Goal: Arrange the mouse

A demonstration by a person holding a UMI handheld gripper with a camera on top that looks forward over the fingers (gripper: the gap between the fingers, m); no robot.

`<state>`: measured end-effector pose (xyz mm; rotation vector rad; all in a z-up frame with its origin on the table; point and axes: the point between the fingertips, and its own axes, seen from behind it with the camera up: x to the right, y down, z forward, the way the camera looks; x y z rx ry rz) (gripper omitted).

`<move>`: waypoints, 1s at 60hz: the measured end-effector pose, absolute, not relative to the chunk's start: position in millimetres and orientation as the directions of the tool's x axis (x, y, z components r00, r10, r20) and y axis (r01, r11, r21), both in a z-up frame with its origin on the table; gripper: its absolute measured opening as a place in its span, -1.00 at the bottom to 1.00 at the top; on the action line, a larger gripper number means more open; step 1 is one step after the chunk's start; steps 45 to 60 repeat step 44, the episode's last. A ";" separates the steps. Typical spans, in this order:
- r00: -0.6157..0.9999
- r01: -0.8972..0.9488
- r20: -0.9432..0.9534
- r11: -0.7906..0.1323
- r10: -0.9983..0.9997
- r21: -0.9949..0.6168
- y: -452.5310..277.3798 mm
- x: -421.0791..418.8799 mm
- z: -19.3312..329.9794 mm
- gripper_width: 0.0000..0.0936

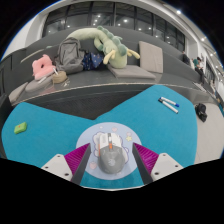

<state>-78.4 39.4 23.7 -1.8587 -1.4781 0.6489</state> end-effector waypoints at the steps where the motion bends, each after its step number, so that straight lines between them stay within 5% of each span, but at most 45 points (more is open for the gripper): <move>1: 0.237 0.637 0.027 -0.134 0.971 -0.759 37.7 -74.2 31.9 0.82; 12: 0.254 0.602 0.043 -0.123 0.966 -0.789 4.7 -12.9 118.0 0.81; 20: 0.261 0.596 0.039 -0.129 0.965 -0.793 -23.5 37.1 148.0 0.82; 60: 0.259 0.644 0.099 -0.096 0.961 -0.759 -32.9 107.0 135.1 0.82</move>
